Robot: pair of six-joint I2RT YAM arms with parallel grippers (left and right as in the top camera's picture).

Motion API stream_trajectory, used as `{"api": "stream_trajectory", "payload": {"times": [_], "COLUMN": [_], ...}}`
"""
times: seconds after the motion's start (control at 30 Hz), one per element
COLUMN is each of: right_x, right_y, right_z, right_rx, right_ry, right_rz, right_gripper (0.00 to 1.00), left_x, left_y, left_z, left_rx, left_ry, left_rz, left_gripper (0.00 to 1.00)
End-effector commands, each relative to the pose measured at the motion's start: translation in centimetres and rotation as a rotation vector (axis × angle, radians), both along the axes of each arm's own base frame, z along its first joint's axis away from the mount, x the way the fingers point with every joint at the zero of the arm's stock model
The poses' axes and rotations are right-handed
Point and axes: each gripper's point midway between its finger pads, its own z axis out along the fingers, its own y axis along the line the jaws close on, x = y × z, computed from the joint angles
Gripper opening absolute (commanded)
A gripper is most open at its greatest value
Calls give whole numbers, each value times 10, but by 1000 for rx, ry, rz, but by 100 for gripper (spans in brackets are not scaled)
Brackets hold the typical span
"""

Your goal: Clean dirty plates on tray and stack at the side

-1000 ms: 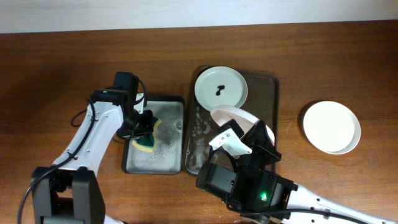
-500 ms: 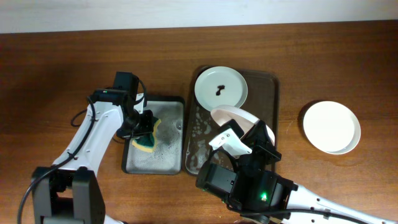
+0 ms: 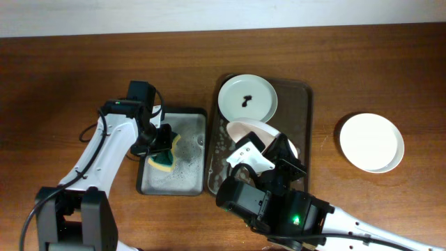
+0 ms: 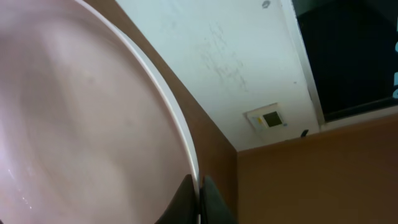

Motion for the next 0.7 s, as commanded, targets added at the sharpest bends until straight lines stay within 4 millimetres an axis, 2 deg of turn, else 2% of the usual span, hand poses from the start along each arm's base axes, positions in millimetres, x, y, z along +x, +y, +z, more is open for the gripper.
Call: {"api": "stream_trajectory", "payload": {"times": [0.0,0.17,0.5,0.57,0.6,0.67], "right_x": [3,2,2,6,15,26], "right_y": [0,4,4,-3,-14,-34], "right_z": [9,3,3,1,-18,-57], "right_rx": [28,93,93,155,277,414], "right_ry": [-21,-1,-2,-6,58,233], "right_rz": [-9,-2,-3,-45,-111,-204], "right_gripper": [4,4,4,4,4,4], "left_x": [-1,-2,-2,-2,-2,-2], "left_y": [-2,-2,-2,-2,-2,-2], "left_z": [2,2,2,2,2,2], "left_rx": [-14,-14,-14,-14,-14,-14], "left_ry": [-2,0,2,2,2,2], "left_rz": [-16,-16,-16,-16,-16,-16], "left_gripper": [0,0,0,0,0,0]}}
